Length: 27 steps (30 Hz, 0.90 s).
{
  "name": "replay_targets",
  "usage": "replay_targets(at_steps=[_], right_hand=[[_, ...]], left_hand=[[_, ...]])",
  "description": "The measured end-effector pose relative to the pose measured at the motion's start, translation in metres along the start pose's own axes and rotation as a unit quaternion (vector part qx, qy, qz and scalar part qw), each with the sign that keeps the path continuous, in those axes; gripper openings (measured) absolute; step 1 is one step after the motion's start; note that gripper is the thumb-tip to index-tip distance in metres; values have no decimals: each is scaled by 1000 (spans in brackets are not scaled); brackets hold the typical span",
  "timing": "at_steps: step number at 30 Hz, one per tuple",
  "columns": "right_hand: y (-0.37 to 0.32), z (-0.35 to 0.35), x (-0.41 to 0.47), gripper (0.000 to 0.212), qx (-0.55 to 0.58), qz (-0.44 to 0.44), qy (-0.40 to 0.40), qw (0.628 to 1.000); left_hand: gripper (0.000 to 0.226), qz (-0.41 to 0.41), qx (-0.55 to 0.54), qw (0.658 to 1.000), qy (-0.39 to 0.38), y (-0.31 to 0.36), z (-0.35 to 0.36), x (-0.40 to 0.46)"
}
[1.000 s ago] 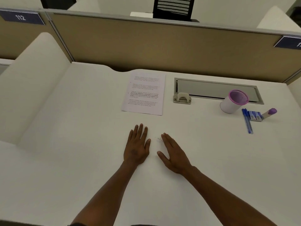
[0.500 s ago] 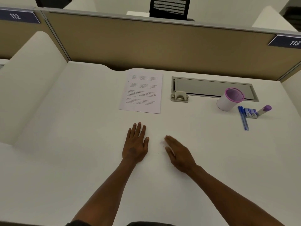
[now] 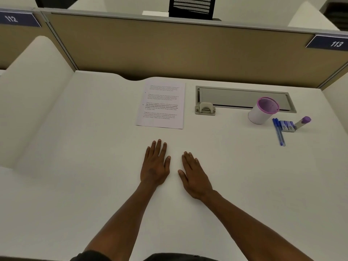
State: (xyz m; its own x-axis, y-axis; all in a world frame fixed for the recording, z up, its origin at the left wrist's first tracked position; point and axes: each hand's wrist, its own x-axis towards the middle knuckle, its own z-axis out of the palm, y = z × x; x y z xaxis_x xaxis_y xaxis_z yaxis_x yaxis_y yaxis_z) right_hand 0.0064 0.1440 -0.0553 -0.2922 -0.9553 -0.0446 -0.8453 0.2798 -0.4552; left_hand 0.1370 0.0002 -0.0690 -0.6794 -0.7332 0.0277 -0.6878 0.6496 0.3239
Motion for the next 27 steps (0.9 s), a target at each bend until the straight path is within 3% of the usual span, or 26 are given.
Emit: replay_targets(at_steps=[6, 11, 13, 18, 27], right_hand=[[-5, -6, -20, 51, 25, -73, 19, 997], [7, -24, -15, 46, 127, 53, 124, 983], [8, -23, -11, 53, 114, 74, 91, 986], [-6, 3, -21, 65, 32, -32, 24, 999], [1, -13, 8, 57, 30, -29, 80, 996]], left_hand=[[61, -1, -9, 1000, 4, 0, 0, 0], [61, -4, -17, 1000, 1, 0, 0, 1], [61, -3, -14, 1000, 2, 0, 1, 0], [60, 0, -12, 1000, 6, 0, 0, 0], [61, 0, -8, 1000, -2, 0, -2, 0]])
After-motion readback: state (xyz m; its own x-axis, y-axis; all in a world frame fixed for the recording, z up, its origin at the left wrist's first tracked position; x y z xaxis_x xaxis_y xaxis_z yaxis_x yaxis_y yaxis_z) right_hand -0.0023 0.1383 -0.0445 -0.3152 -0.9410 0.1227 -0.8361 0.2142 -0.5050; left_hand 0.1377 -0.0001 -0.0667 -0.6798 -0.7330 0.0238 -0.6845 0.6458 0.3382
